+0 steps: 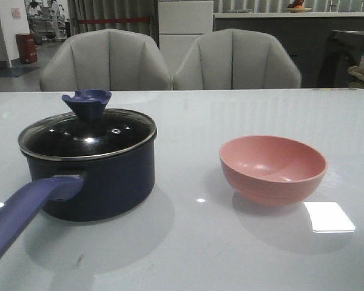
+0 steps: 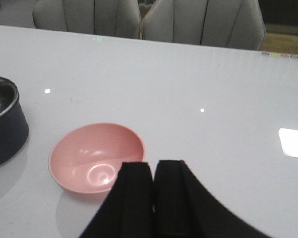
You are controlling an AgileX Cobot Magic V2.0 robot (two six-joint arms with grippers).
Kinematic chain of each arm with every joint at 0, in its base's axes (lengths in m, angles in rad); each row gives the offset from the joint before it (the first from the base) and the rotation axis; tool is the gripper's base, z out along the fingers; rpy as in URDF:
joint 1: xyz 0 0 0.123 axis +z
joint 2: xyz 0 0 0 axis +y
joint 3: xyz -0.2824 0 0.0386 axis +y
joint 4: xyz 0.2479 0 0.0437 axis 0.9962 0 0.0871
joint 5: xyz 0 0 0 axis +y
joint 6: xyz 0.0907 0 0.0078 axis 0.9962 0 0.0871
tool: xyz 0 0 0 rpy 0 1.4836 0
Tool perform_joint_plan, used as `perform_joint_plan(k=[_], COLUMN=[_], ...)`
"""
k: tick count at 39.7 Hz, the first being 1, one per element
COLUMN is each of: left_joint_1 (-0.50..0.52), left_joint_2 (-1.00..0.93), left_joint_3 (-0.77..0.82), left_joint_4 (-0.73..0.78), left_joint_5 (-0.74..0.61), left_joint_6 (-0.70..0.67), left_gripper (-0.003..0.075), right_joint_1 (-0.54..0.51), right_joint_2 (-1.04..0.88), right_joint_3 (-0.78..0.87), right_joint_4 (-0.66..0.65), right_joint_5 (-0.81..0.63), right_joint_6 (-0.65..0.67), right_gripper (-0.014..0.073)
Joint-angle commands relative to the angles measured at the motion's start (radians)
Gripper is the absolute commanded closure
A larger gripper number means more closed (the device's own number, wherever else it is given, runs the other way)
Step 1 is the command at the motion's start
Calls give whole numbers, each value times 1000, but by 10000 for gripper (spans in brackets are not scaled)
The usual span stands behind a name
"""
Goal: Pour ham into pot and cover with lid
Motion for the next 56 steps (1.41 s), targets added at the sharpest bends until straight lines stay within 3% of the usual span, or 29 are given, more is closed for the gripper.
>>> perform_joint_plan(k=[1, 15, 24, 56], left_joint_1=[-2, -2, -2, -2], left_joint_2=[14, 14, 14, 14], left_joint_3=[-27, -27, -27, -14], left_joint_4=[0, 0, 0, -12], left_joint_5=[-84, -84, -84, -86], left_joint_6=[-5, -5, -5, -5], left_gripper=[607, 607, 607, 607], right_joint_1=[-7, -7, -7, -7], right_joint_2=[38, 137, 278, 330], right_joint_3=[-41, -68, -144, -153], right_joint_4=[10, 10, 18, 19], right_joint_5=[-58, -45, 17, -26], right_joint_6=[-3, -3, -3, -3], right_gripper=[456, 452, 336, 341])
